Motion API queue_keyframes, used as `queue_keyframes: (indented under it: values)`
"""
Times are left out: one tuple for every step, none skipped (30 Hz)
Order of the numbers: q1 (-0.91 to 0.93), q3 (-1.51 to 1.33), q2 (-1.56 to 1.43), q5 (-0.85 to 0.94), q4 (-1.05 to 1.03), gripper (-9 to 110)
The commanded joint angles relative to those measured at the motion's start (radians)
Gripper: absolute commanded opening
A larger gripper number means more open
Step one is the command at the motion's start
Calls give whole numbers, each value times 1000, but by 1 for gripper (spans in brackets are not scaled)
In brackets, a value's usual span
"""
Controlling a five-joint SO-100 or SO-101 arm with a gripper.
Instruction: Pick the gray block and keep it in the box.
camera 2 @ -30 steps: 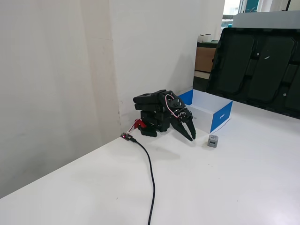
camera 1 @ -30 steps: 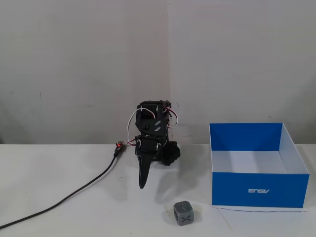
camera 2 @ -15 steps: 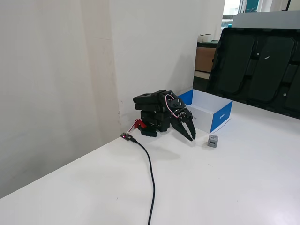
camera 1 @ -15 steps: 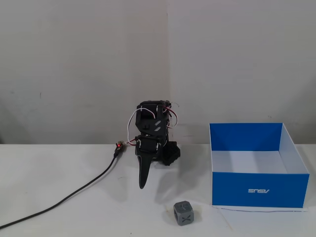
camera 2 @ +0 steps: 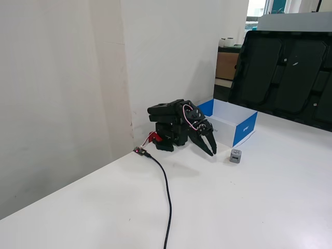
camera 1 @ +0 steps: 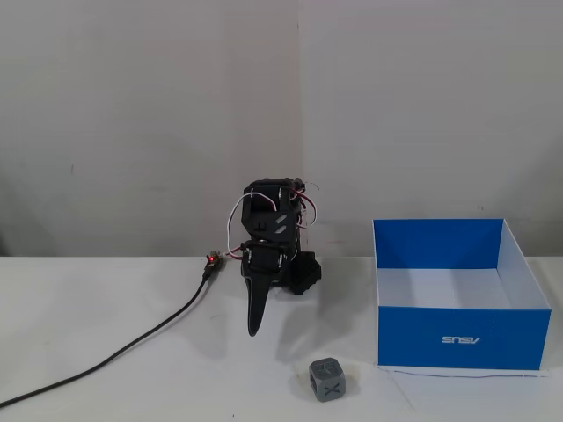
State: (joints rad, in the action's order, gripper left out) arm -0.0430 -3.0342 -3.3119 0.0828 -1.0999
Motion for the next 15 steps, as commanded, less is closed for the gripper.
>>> queue_keyframes:
  values:
    - [5, -8, -118, -6, -3, 0]
    - [5, -8, -118, -6, -3, 0]
    - [-2, -8, -118, 3, -3, 0]
    - [-12, -8, -118, 8, -3, 0]
    - [-20, -8, -118, 9, -3, 0]
    - [-18, -8, -118, 9, -3, 0]
    - [-17, -8, -118, 9, -3, 0]
    - [-17, -8, -118, 9, -3, 0]
    - [-17, -8, -118, 9, -3, 0]
    - [-17, -8, -118, 9, -3, 0]
    - [-17, -8, -118, 9, -3, 0]
    - [-17, -8, -118, 9, -3, 0]
    - [-17, -8, -118, 9, -3, 0]
    - [-17, -8, -118, 9, -3, 0]
    - [-15, -8, -118, -5, 2, 0]
